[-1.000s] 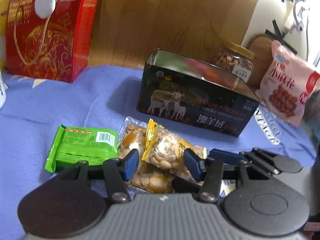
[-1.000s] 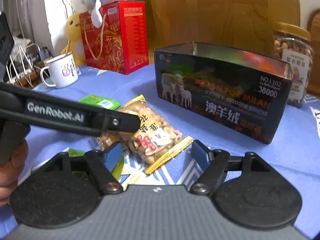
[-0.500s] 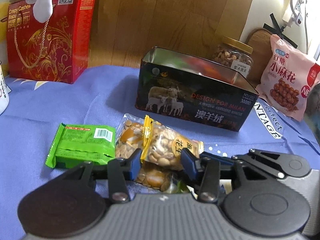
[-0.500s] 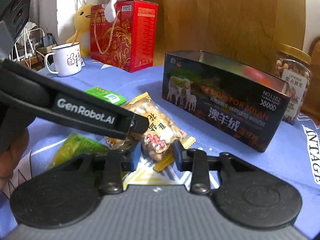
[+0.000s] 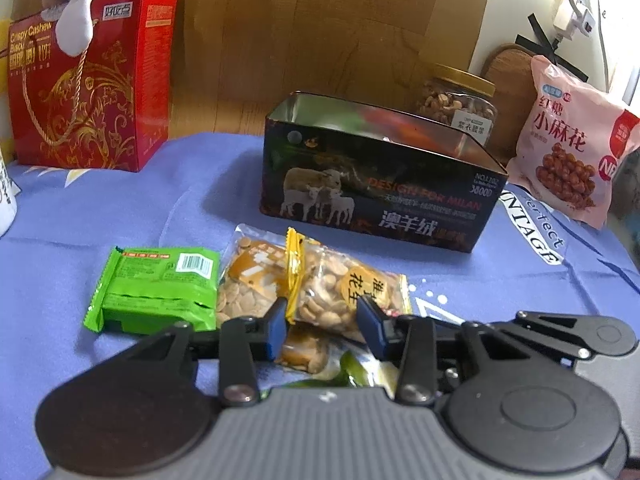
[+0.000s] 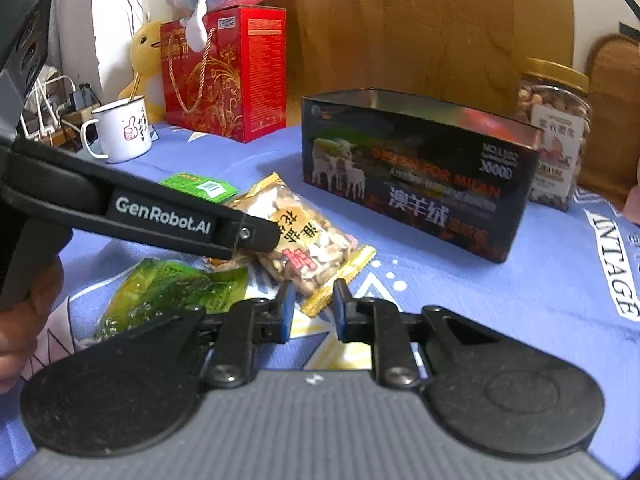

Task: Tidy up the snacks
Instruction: 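Move the left tool to the clear peanut bag with yellow strip, then close the left tool on the peanut bag and lift it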

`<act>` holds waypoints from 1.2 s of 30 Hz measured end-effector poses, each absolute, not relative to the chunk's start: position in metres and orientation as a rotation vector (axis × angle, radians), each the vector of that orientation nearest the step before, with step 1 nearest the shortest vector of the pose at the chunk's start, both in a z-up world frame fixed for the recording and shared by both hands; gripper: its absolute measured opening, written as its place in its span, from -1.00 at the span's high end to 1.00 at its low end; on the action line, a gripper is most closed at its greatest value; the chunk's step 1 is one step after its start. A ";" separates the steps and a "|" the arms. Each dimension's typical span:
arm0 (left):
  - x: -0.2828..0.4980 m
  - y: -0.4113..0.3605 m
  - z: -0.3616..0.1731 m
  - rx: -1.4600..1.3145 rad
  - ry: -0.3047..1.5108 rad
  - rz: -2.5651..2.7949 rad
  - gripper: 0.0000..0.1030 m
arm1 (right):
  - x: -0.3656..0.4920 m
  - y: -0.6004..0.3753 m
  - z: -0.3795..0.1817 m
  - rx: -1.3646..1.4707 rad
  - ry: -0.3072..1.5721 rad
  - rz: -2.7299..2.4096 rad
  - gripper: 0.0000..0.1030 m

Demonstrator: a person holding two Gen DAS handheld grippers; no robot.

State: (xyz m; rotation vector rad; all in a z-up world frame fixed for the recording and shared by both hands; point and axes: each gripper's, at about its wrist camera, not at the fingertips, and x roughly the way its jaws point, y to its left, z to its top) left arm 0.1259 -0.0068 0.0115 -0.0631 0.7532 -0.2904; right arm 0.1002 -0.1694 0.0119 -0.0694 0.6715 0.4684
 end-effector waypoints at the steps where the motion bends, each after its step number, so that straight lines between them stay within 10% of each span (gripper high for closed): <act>1: 0.126 -0.007 0.011 -0.062 0.753 -0.289 0.27 | 0.100 -0.171 0.012 -0.059 0.674 0.471 0.52; 16: 0.126 -0.010 0.011 -0.040 0.751 -0.294 0.27 | 0.108 -0.159 0.011 -0.140 0.682 0.444 -0.46; 19: 0.125 -0.010 0.011 -0.032 0.749 -0.296 0.27 | 0.121 -0.160 0.010 -0.111 0.698 0.463 -0.45; 26: 0.125 -0.013 0.010 -0.021 0.747 -0.311 0.27 | 0.109 -0.149 0.012 -0.198 0.637 0.503 0.29; 36: 0.116 -0.025 0.010 -0.019 0.764 -0.374 0.27 | 0.094 -0.160 0.013 -0.235 0.627 0.482 0.34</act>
